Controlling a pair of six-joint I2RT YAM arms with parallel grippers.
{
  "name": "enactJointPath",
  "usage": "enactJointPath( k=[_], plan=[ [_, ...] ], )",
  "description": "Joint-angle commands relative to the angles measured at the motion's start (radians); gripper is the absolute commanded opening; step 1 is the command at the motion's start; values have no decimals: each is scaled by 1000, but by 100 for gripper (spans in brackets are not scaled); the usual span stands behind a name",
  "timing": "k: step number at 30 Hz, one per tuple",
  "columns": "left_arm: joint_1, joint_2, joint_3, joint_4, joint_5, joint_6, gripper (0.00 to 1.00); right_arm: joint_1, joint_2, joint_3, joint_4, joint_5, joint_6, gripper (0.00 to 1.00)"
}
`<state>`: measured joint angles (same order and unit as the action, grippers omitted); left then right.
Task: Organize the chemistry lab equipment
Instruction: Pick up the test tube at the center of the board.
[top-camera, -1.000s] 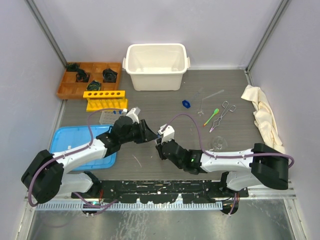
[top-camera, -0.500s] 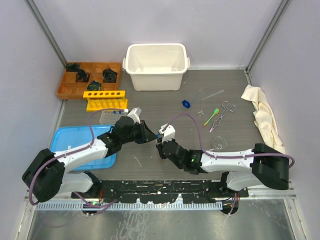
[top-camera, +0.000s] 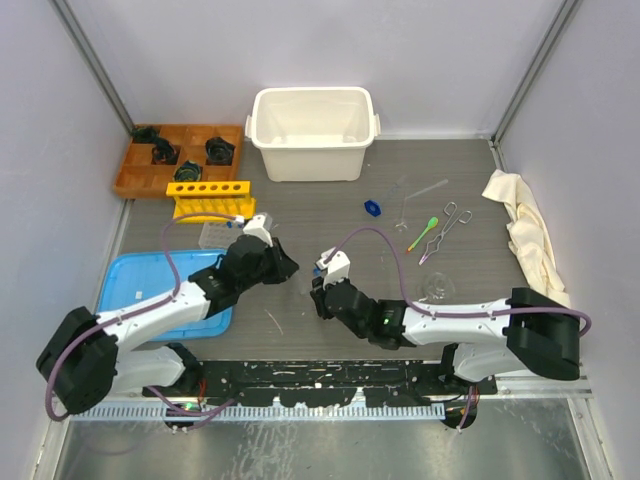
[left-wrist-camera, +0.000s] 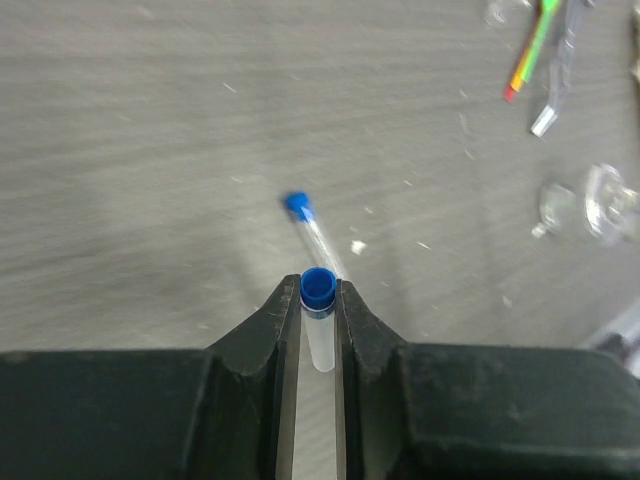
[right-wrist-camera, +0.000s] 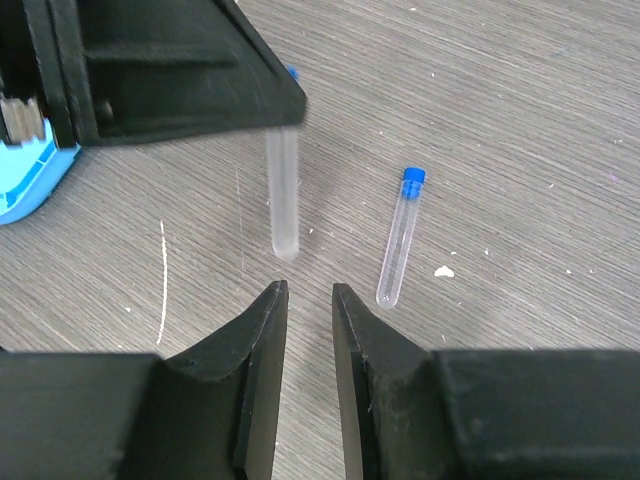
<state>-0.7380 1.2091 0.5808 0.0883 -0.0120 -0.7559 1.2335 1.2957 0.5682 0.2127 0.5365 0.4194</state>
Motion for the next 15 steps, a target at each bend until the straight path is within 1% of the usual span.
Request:
enactJointPath(
  k=[1, 3, 4, 6, 8, 10, 15],
  plan=[
    [1, -125, 35, -100, -361, 184, 0, 6, -51, 1, 44, 7, -2, 31],
    [2, -167, 47, -122, -525, 268, 0, 6, -47, -2, 42, 12, 1, 31],
    [4, -187, 42, -102, -608, 312, 0, 6, -42, -1, 40, 14, 3, 31],
    [13, -223, 5, -22, -770, 407, 0, 6, -26, 1, 37, 18, 6, 31],
    [42, -245, -30, 69, -882, 488, 0, 5, -13, 6, 34, 19, 8, 31],
    [95, -256, -64, 161, -919, 535, 0, 6, 1, 12, 38, 18, 9, 30],
    [276, -241, -128, 309, -862, 522, 0, 6, 21, 23, 34, 13, 3, 30]
  ],
)
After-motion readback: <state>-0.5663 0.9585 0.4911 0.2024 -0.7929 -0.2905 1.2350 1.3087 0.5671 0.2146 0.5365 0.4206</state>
